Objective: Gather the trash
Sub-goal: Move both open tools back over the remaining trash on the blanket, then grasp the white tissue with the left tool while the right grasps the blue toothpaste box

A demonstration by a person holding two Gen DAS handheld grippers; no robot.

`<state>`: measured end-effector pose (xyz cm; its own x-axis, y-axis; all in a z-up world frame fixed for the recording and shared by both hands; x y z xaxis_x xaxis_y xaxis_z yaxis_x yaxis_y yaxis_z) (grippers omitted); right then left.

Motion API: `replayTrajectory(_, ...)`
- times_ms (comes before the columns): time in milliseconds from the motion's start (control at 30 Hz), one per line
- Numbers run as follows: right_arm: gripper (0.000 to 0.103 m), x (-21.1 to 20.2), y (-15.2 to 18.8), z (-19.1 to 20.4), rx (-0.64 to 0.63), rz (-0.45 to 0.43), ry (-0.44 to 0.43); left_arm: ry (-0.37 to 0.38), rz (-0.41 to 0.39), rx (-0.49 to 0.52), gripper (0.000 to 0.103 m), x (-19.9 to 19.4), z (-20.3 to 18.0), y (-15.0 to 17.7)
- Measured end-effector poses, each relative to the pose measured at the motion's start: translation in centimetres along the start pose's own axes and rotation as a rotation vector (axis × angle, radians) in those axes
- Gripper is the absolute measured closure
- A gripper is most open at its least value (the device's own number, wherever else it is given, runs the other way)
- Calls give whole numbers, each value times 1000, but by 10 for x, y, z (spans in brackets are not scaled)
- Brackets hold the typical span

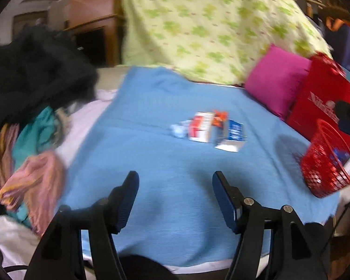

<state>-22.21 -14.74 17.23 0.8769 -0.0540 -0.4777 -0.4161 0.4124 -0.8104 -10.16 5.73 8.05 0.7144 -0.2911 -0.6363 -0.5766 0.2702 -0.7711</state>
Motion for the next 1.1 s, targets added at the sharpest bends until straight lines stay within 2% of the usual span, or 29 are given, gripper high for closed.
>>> replayTrajectory(267,38,34,14,44,-67,79,-29,-124,32,-155,37,22,82,7)
replayTrajectory(367,38,45,19,50,-74,103,-33,-175,42,-189,37,30,105,10)
replayTrajectory(500,38,63,29,47,-55,151,-40,-204,71,-214,37,44,123,16)
replayTrajectory(633,38,82,37,32,-14,199,-29,-207,102,-202,37,58,121,22)
replayTrajectory(833,38,117,50,4,40,269,3,-191,145,-134,37,87,102,24)
replayTrajectory(1100,37,187,42,-30,75,295,68,-153,161,-33,37,131,72,-3)
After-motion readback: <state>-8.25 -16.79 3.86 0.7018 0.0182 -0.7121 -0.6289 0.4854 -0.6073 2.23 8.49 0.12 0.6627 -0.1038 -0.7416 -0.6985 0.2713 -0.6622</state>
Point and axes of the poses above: each gripper's, at about its wrist camera, not at the fingertips, and x roughly the way its jaws point, z to its left, y to its underside, the point moved 4 cm from there along x, roughly the way its jaws point, and after that the axes turned 8 degrees about -y, right-handed, at the moved point
